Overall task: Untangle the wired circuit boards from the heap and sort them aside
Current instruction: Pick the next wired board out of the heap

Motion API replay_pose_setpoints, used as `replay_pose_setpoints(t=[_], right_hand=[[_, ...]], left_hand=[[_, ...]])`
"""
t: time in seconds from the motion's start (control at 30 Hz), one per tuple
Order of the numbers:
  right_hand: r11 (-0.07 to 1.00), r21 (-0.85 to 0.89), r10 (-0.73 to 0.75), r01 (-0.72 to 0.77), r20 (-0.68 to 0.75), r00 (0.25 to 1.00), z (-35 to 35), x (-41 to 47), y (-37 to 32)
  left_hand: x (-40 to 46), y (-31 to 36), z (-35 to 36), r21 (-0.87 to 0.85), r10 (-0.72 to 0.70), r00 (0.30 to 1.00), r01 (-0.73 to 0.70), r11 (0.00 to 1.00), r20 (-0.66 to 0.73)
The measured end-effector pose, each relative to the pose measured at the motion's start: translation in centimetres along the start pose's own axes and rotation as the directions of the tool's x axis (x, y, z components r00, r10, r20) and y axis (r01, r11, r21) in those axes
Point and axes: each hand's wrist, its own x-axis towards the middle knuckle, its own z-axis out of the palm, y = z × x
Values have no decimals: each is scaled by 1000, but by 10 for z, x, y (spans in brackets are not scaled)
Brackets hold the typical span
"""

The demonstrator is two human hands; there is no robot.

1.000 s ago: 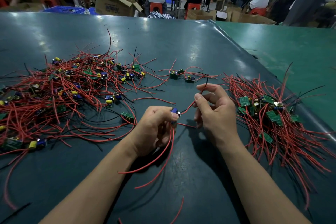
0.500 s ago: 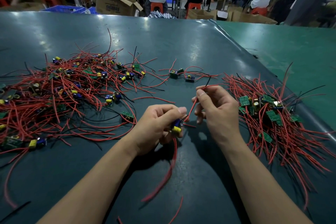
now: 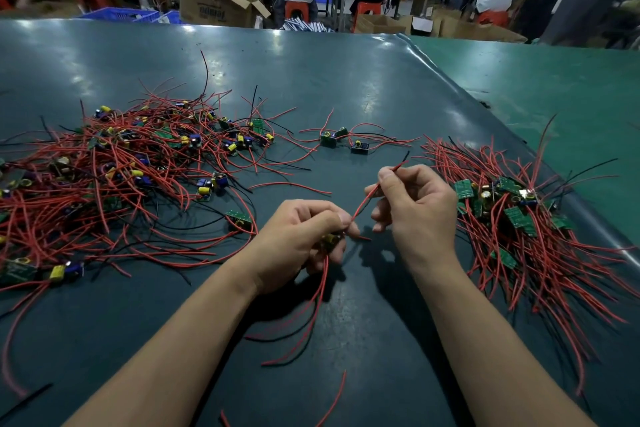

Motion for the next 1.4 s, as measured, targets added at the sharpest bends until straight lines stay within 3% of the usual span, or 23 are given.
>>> replay_pose_setpoints(t=[0.17, 0.27, 0.33, 0.4, 0.47, 0.5, 0.57, 0.63, 0.8, 0.87, 0.93, 1.03, 1.13, 1.3, 1.4], right_hand=[[986, 140, 109, -86, -167, 980, -6, 11, 0], [945, 300, 234, -130, -341, 911, -19, 21, -2], [944, 300, 255, -139, -391, 884, -24, 25, -3], [962, 202, 232, -183, -249, 940, -16, 18, -3], [956, 44, 284, -289, 94, 954, -2, 4, -1], [947, -83, 321, -310, 275, 906, 3, -2, 0], [946, -242, 315, -217, 519, 794, 6, -13, 0], [955, -235, 288, -178, 608, 740, 4, -15, -3], [945, -245, 326, -217, 642, 694, 4, -18, -10], [951, -230, 306, -206, 612, 729, 7, -20, -11], [973, -159, 226, -168, 502, 835, 11, -19, -9], [990, -75, 133, -115, 298, 945, 9, -13, -7], [991, -86, 123, -107, 212, 970, 3, -7, -4], [991, -129, 30, -17, 93, 995, -3, -2, -3], [995, -102, 1, -11, -95, 996, -9, 4, -7]], left_hand=[[2, -1, 1, 23, 1, 1000, 0, 1000, -15], [0, -2, -1, -17, 2, 1000, -2, 1000, -10], [0, -2, 0, -99, -10, 997, 2, 995, -75], [3, -2, 0, -164, -4, 983, -27, 986, -186], [6, -1, -1, -186, 25, 956, -82, 979, -292], [7, 0, -1, -191, 29, 947, -95, 977, -320], [6, 0, -1, -183, 23, 948, -85, 979, -318], [4, 0, -2, -158, 21, 965, -65, 985, -263], [2, 1, -1, -214, 10, 991, -40, 976, -137], [3, 1, 0, -256, 23, 991, -58, 965, -135], [6, 1, -2, -253, 25, 983, -71, 965, -181], [8, -5, -4, -107, 47, 985, -65, 992, -164], [4, -9, -5, -11, 42, 989, -44, 999, -140], [6, -4, -6, -87, 34, 989, -47, 995, -143], [7, -4, -7, -110, 40, 974, -66, 992, -225]])
